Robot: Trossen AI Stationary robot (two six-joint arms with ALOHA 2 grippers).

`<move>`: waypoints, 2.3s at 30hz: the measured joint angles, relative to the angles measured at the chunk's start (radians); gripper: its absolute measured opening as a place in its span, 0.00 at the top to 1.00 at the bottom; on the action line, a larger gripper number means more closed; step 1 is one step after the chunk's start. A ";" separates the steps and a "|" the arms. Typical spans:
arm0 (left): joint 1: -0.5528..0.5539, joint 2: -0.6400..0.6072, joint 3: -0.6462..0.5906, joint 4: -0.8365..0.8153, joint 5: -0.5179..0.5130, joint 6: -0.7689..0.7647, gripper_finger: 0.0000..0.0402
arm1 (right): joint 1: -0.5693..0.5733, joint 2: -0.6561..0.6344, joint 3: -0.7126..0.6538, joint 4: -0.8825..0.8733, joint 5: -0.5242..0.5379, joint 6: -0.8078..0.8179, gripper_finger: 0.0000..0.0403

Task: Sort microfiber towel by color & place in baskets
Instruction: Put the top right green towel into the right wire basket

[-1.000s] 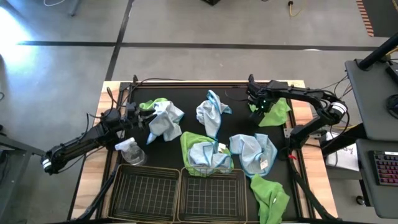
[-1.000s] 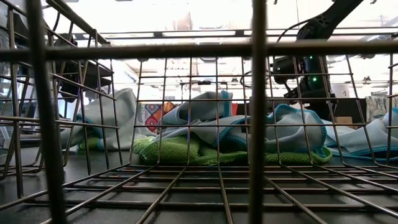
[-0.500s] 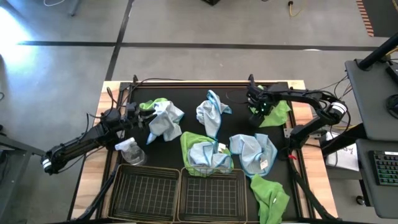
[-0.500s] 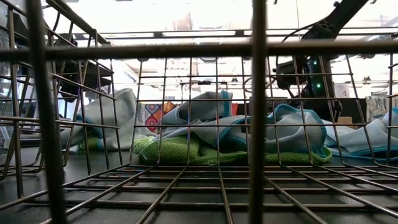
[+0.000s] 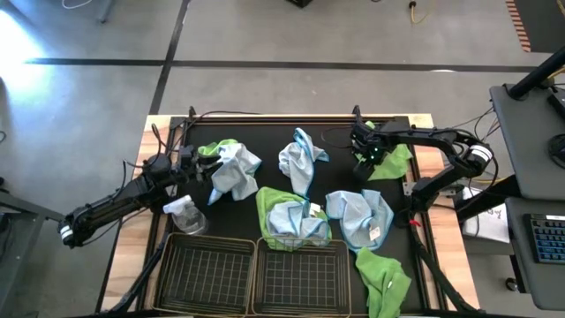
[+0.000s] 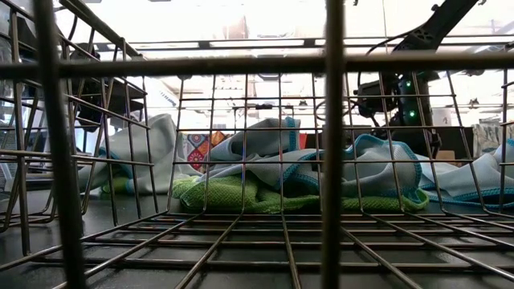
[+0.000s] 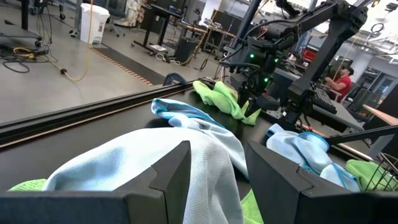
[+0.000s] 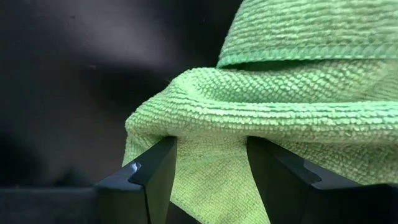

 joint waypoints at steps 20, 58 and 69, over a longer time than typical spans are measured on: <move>0.000 0.000 0.000 0.000 0.000 0.000 0.65 | 0.000 0.103 -0.001 0.007 -0.044 -0.011 0.91; 0.000 0.000 0.000 0.001 0.000 -0.045 0.65 | 0.010 -0.381 0.361 0.004 -0.083 0.128 0.98; 0.000 0.000 0.000 0.001 0.000 -0.045 0.65 | 0.136 -0.433 0.462 0.093 -0.183 0.180 0.98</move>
